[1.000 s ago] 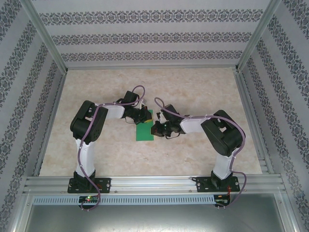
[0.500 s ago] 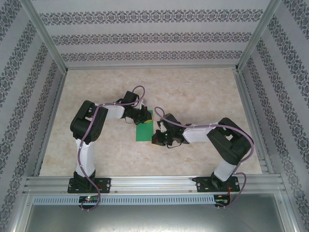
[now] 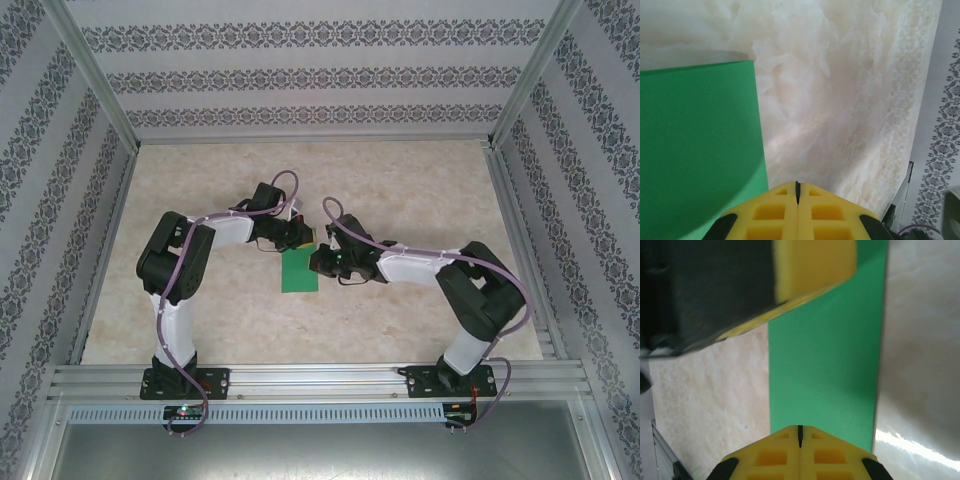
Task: Fold a paper plane with a square sheet of paper (pick it up from the middle)
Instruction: First fold in half a square sheet of paper at the center of the table.
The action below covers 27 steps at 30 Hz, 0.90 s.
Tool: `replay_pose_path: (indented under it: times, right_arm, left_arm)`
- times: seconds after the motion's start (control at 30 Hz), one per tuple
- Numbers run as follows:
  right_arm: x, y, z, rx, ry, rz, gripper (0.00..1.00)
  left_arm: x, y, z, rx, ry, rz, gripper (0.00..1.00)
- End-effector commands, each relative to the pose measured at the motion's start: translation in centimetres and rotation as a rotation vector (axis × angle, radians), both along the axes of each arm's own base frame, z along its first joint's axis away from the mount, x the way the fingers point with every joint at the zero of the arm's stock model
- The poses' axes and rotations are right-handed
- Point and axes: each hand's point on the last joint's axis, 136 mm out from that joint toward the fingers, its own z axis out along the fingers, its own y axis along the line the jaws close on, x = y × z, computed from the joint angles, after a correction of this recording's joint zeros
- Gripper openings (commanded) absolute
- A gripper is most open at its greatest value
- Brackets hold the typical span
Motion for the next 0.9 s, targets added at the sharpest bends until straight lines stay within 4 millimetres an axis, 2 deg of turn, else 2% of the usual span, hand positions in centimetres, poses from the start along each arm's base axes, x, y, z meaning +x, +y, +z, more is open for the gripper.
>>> replay_pose_path:
  times: [0.0,0.13,0.3,0.4,0.57,0.63,0.73,0.87]
  right_arm:
    - [1.0,0.0,-1.1,-0.003,0.037,-0.055,0.0]
    - [0.6,0.4,-2.7,-0.019,0.093,-0.045,0.0]
    - [-0.6,-0.9,-5.1,-0.095,0.165,-0.031,0.0]
    - [-2.0,-1.8,-5.9,-0.132,0.206,0.049,0.0]
    - [-4.7,-3.9,-6.0,-0.185,0.214,0.232,0.0]
    - [-5.0,-4.6,-5.8,-0.168,0.211,0.271,0.0]
    - [-4.7,-5.2,-5.7,-0.137,0.21,0.28,0.0]
    - [-3.8,-4.9,-5.5,-0.093,0.21,0.262,0.0]
  left_arm:
    - [-0.8,-0.1,-0.4,0.035,-0.009,-0.072,0.0]
    - [-1.1,-0.5,-1.6,0.049,0.011,-0.112,0.0]
    - [-0.9,-0.9,-1.4,0.021,-0.001,-0.13,0.0]
    - [-0.7,-1.2,-1.0,0.007,-0.01,-0.13,0.0]
    - [-0.5,-1.5,-0.4,-0.014,-0.037,-0.136,0.0]
    - [-0.5,-1.7,-0.2,-0.02,-0.047,-0.143,0.0]
    - [-0.4,-1.9,-0.3,0.006,-0.055,-0.162,0.0]
    - [-0.8,-2.6,-1.2,0.04,-0.054,-0.186,0.0]
